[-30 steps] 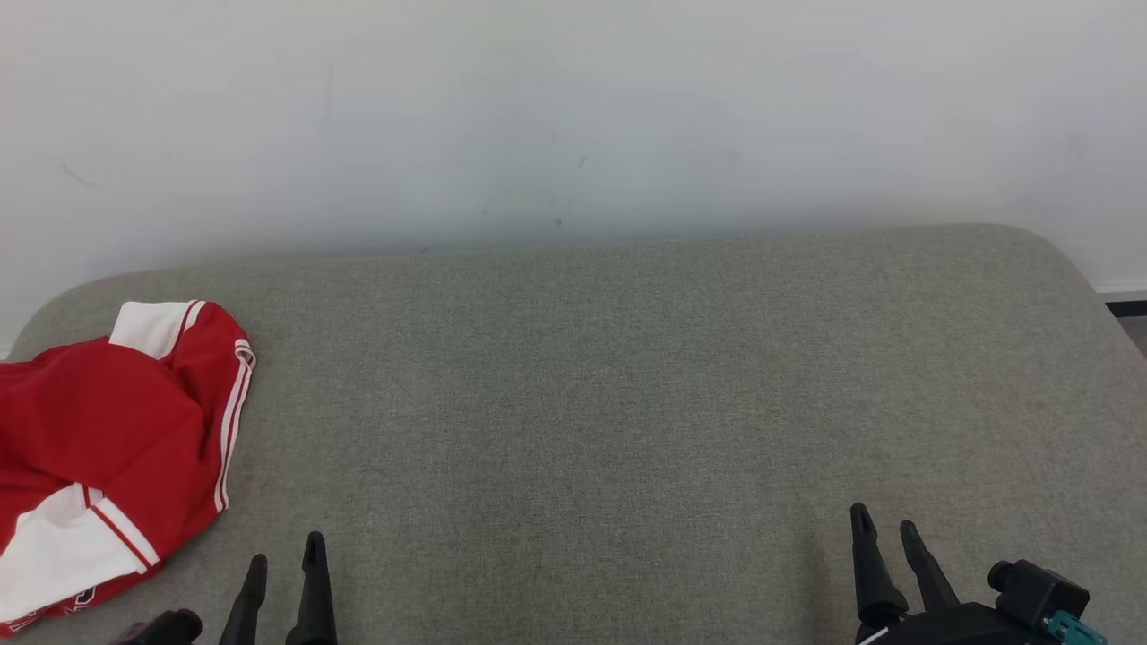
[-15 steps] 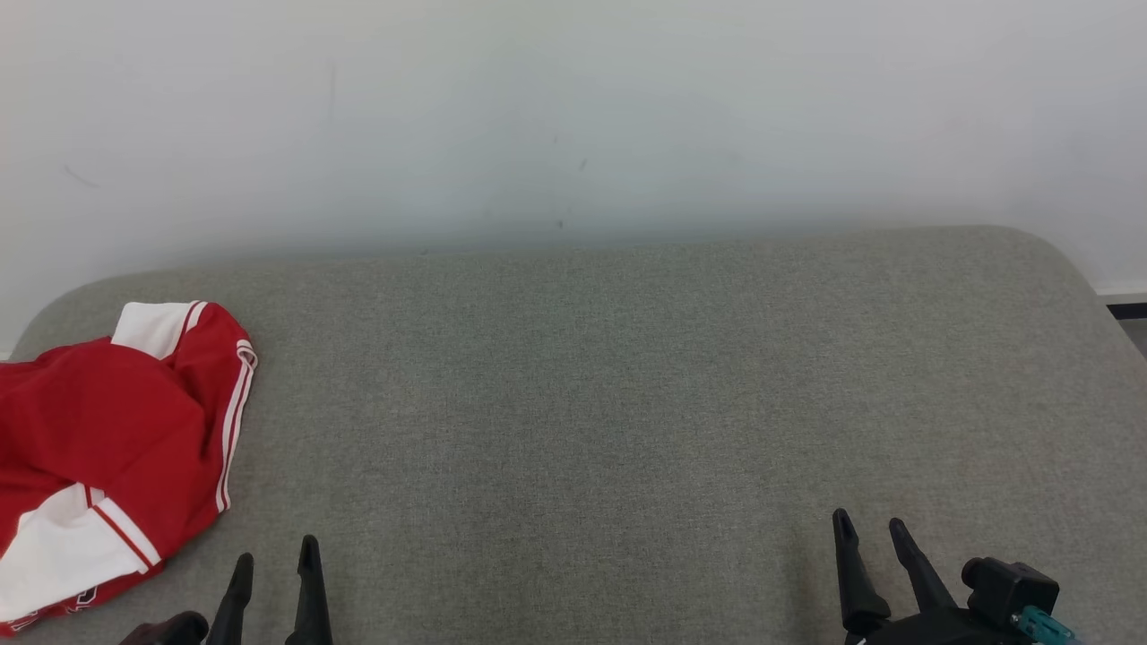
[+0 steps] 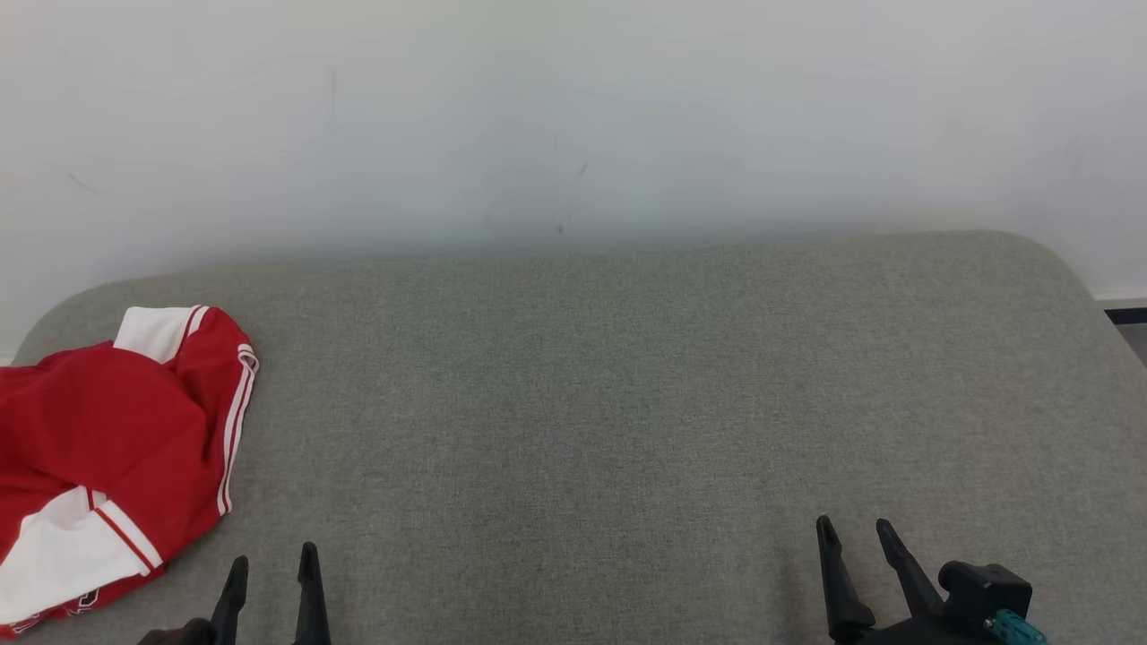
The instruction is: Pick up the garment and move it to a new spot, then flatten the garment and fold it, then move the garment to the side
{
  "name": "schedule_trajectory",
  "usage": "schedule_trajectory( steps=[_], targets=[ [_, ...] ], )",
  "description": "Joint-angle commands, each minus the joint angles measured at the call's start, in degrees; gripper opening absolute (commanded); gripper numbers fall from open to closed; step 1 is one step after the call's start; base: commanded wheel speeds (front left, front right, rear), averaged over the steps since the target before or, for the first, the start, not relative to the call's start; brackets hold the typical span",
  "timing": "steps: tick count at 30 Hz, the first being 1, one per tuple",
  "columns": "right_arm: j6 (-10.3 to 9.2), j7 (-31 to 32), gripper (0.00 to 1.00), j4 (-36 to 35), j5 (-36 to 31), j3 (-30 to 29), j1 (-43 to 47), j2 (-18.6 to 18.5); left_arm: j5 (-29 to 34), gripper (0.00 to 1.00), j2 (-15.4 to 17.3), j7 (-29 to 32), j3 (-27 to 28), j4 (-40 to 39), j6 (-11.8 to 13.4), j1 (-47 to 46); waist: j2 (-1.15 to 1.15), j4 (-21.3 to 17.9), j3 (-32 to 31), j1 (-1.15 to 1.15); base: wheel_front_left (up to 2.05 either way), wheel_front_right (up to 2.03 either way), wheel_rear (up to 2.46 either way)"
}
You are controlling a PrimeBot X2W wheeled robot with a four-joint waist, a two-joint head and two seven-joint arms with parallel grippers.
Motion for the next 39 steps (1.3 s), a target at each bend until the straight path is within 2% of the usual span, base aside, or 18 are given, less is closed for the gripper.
schedule_trajectory(
  steps=[1, 25, 39],
  targets=[
    [-0.11, -0.4, 1.0, 0.0, -1.0, 0.2, -0.5, -0.2, 1.2, 1.0, 0.2, -0.6, 0.2, -0.3, 0.1, 0.4, 0.0, 0.0, -0.1, 0.0, 0.0, 0.0, 0.0],
    [-0.14, -3.0, 1.0, 2.1, -10.2, 1.8, -0.7, -0.2, 6.6, 1.0, 0.0, -3.1, -0.1, 1.4, -0.2, 1.2, 0.0, -0.2, -0.7, 0.0, 0.0, 0.0, 0.0],
    [-0.14, -3.3, 1.0, 2.0, -9.5, 2.0, -0.2, -0.2, 5.2, 1.0, 0.0, -3.0, -0.4, 1.5, -0.1, 1.3, 0.0, -0.2, -0.9, 0.0, 0.0, 0.0, 0.0]
  ],
)
